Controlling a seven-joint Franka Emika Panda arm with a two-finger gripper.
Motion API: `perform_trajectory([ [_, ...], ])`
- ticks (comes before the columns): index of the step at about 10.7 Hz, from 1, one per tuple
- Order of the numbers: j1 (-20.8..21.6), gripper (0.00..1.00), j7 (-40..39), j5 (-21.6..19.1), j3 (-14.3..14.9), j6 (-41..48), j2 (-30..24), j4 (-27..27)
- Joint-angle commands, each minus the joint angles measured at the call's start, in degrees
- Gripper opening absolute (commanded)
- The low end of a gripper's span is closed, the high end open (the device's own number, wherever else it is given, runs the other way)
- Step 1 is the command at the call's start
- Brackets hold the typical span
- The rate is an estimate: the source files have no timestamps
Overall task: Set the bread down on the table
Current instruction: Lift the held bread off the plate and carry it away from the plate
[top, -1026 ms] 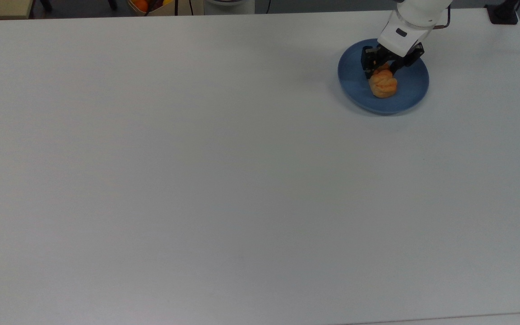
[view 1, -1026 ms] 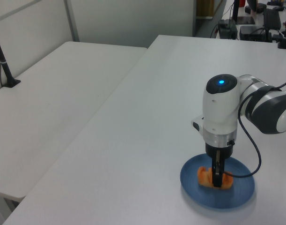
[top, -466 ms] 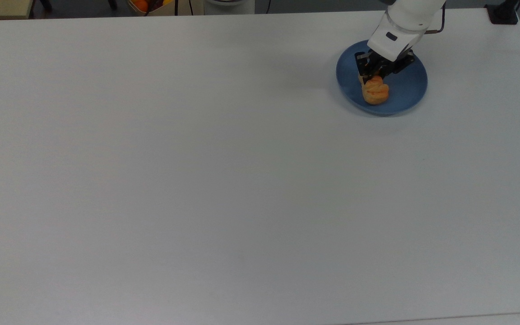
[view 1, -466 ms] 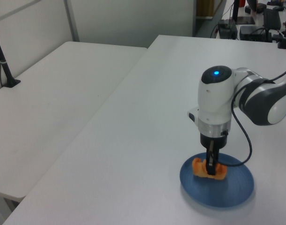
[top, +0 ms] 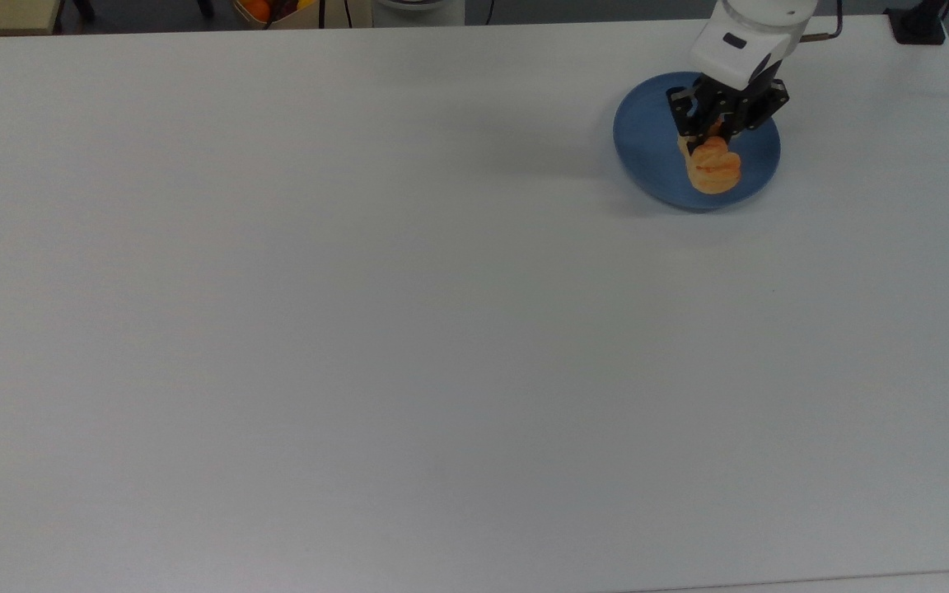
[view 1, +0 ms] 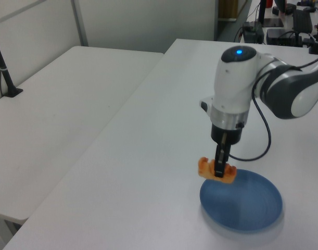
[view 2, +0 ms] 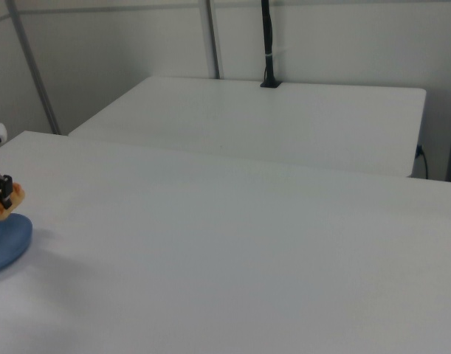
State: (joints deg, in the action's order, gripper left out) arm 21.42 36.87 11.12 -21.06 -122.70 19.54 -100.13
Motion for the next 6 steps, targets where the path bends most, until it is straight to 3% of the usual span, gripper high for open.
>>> perform_trajectory([
  [1,-1.6,0.31,-3.4,1.0,0.1,0.8,1.4,6.2],
  [4,-1.9,0.32,-7.5,1.5,0.6,0.8,9.2,18.0],
  [6,-1.5,0.34,-10.8,1.5,2.9,-2.3,14.7,24.1],
])
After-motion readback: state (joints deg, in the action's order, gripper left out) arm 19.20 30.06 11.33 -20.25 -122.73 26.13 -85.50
